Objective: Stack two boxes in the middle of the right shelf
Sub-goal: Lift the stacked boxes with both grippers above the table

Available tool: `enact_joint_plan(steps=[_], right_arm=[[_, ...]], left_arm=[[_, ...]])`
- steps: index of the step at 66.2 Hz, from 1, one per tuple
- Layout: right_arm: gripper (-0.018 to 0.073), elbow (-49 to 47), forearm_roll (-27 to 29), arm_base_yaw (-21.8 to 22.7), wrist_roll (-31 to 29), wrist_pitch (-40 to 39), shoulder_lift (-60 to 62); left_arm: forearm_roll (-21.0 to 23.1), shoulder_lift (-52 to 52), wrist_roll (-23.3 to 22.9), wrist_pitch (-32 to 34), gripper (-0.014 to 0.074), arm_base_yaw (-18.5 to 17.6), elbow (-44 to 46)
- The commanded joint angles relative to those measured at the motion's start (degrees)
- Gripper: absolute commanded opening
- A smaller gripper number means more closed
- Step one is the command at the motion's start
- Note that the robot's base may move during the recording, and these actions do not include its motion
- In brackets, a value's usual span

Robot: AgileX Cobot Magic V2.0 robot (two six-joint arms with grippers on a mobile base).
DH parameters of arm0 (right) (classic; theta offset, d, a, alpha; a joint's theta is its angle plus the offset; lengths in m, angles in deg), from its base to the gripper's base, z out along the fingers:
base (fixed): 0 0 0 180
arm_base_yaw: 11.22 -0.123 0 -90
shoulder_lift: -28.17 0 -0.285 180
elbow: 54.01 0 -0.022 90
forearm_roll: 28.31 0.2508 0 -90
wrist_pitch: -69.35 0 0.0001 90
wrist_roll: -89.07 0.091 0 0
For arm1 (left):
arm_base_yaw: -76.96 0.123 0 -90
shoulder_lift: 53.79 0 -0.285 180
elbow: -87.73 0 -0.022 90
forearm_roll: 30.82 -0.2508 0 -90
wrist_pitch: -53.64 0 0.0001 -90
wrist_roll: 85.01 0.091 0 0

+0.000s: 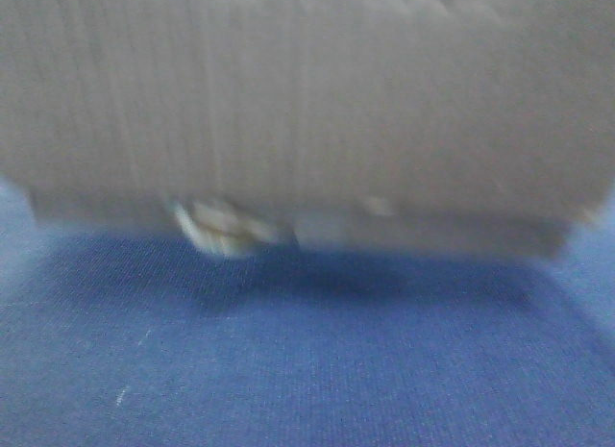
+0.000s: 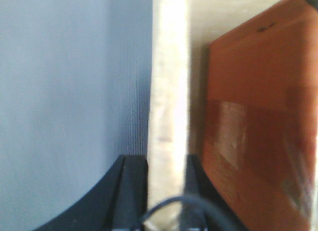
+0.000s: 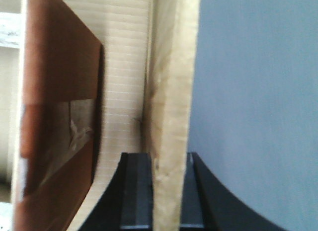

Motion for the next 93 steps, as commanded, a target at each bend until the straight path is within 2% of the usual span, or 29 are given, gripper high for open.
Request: enact_joint_plan(steps=[1,10,18,24,43,57,59,66,93], right_arm=[[-0.0168,-1.54,-6.12,0.48,0.00,-2.06,1.83],[-0.0168,-6.06,-7.92,0.48,0.00,-4.86,1.94],[-0.0168,-8.42,-9.43,0.48,0.00,-9.01,1.74],[-0.0168,-8.64,-9.43,0.48,0.00,-12.68,1.74],[-0.0168,-8.64,-10.95,0.48,0.95,-17.33,1.74],[-0.0168,-9.23,-12.06,0.48,0.95,-20.42,1.74],[-0.0168,-9.42,-12.37,0.48,0.95,-21.11,1.74],[-0.0162,-10.36,-12.37,0.76,4.66,-21.00,1.74],[-0.0162,-10.36,-17.92,0.76,5.42,-15.65,1.70]], left_arm=[[-6.24,-1.62,-0.85,-0.20,-0.0111,0.28,3.87],[-9.96,-1.62,-0.85,-0.20,-0.0111,0.28,6.13],[-11.37,-1.62,-0.85,-0.11,-0.0111,0.28,6.52],[-11.95,-1.62,-0.85,2.22,-0.0111,0.28,6.52],[-13.79,-1.62,-0.85,9.37,-0.0111,0.28,6.52],[-17.68,-1.62,-1.66,12.58,-0.0111,0.28,6.52],[-18.46,-1.72,-2.99,12.87,-0.0111,0.28,6.52],[-19.89,-2.28,-7.48,13.65,-0.0111,0.28,6.52],[-20.18,-2.92,-7.49,14.94,-0.0111,0.28,6.52]])
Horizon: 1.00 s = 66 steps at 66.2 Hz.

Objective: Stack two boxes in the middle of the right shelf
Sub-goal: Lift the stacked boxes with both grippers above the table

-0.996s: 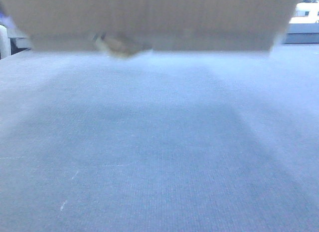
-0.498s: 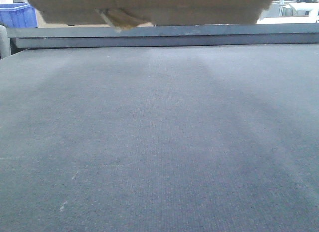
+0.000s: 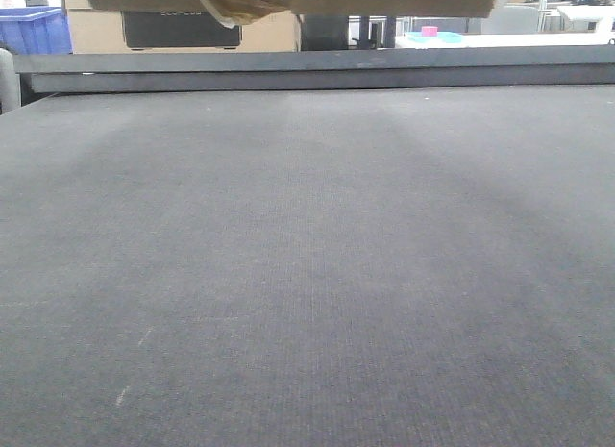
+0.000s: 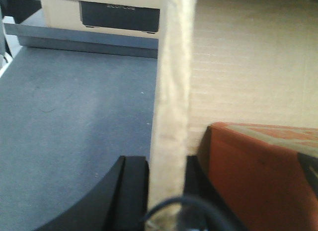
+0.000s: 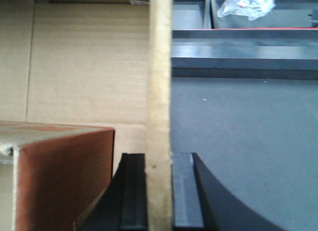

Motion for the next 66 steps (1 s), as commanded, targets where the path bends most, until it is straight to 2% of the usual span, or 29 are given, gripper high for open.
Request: enact_joint_plan(steps=[1,20,66], right_arm=[[-0.0162,-1.12,-4.97,0.65,0.25,1.01,0.91],[-0.0162,-1.12,-4.97,0.65,0.25,-1.49,0.91],[-0.0162,-1.12,-4.97,0.65,0.25,-3.68,0.91]], left_arm=[[-5.12,-0.98,-0.87,-0.10,-0.0111,0.52,0.58],[-5.12,-0.98,-0.87,-2.53,-0.0111,0.52,0.58],[-5.12,-0.98,-0.87,-2.53,-0.0111,0.52,0.58]])
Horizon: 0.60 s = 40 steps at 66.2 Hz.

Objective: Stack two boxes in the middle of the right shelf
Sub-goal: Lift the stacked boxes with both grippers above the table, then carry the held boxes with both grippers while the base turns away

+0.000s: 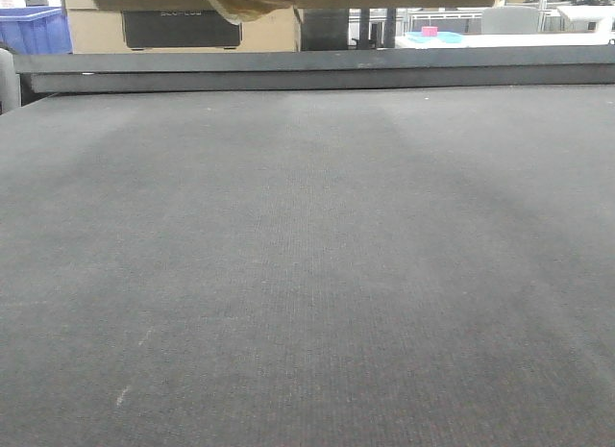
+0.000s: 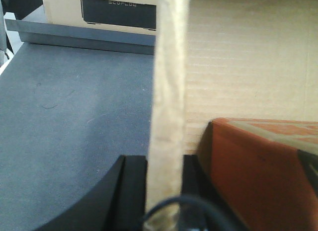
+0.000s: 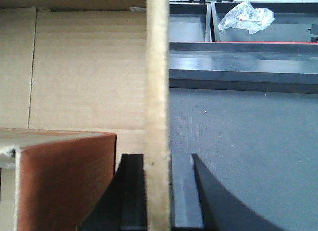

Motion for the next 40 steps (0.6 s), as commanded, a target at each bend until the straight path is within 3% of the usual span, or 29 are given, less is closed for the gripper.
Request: enact_joint_plan(steps=[1,40], right_arm=[[-0.0162,-1.00,-3.99,0.65,0.04,-1.31,0.91],[-0.0162,-1.00,-3.99,0.65,0.04,-1.31,0.91]], left_arm=[[-5.12,-0.98,-0.53,-1.69,-0.0111,0.63,0.58],[-5.12,-0.84,-0.53,-1.57,-0.0111,0.63,0.58]])
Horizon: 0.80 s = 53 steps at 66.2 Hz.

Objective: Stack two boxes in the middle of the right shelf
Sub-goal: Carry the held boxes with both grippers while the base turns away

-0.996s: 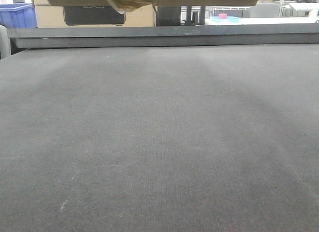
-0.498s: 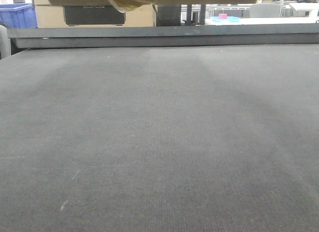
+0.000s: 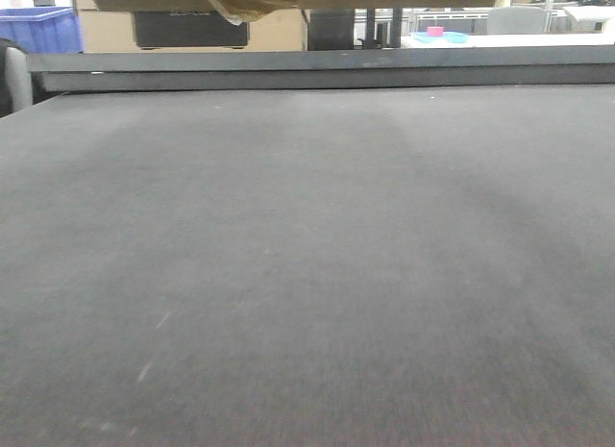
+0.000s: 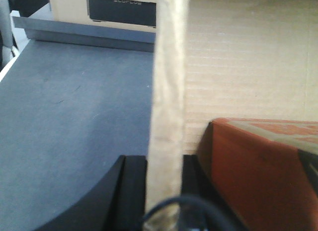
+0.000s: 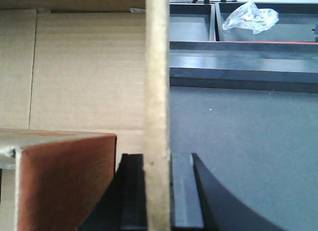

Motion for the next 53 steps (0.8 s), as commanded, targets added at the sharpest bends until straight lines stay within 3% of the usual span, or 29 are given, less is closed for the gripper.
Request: enact_joint_plan(steps=[1,53], right_arm=[[-0.0162,-1.00,-3.99,0.65,0.04,-1.20,0.91],[-0.0162,-1.00,-3.99,0.65,0.04,-1.20,0.91]], left_arm=[[-5.12,-0.84,-0.53,-1.57,-0.0111,0.63,0.58],[-5.49,1.91,-0.53,-1.46,-0.0111,0.63,0.58]])
